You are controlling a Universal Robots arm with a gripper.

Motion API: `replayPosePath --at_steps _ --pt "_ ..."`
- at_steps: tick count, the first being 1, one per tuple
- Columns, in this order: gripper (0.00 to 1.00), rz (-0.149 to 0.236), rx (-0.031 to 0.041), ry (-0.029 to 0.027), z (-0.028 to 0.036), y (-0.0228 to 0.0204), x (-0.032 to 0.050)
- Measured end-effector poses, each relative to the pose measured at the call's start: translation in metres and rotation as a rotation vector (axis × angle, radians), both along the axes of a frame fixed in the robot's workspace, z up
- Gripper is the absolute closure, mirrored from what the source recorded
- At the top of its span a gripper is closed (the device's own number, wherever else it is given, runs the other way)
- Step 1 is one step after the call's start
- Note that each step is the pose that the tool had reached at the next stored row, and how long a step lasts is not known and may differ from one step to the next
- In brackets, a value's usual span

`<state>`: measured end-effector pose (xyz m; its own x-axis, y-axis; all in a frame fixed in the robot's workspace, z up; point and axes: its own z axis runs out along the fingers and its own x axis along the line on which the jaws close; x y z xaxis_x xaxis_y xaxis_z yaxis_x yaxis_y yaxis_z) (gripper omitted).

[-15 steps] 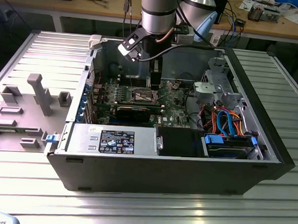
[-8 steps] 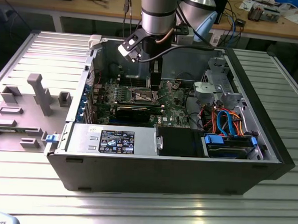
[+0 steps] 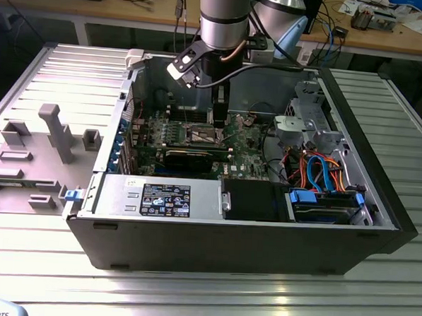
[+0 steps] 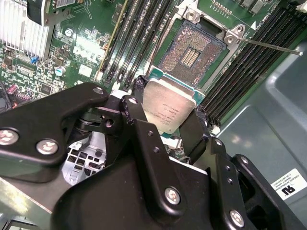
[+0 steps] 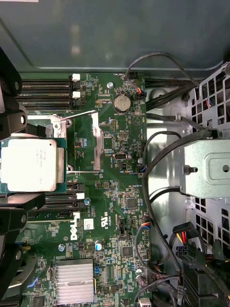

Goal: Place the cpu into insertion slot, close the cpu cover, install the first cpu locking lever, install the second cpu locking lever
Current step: 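Place the cpu into insertion slot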

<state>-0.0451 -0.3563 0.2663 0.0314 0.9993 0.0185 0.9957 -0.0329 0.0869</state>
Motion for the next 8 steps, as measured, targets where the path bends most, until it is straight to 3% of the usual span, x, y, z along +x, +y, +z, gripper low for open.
replayPosePath --at_steps 3,6,8 --pt "0.46 0.003 0.0003 -0.0003 -0.0014 0.0001 -0.0002" --pt "0.46 0.048 0.0001 0.0000 -0.0050 0.0000 -0.0016" --pt "0.46 0.050 0.0007 0.0001 -0.0071 0.0000 -0.0070"
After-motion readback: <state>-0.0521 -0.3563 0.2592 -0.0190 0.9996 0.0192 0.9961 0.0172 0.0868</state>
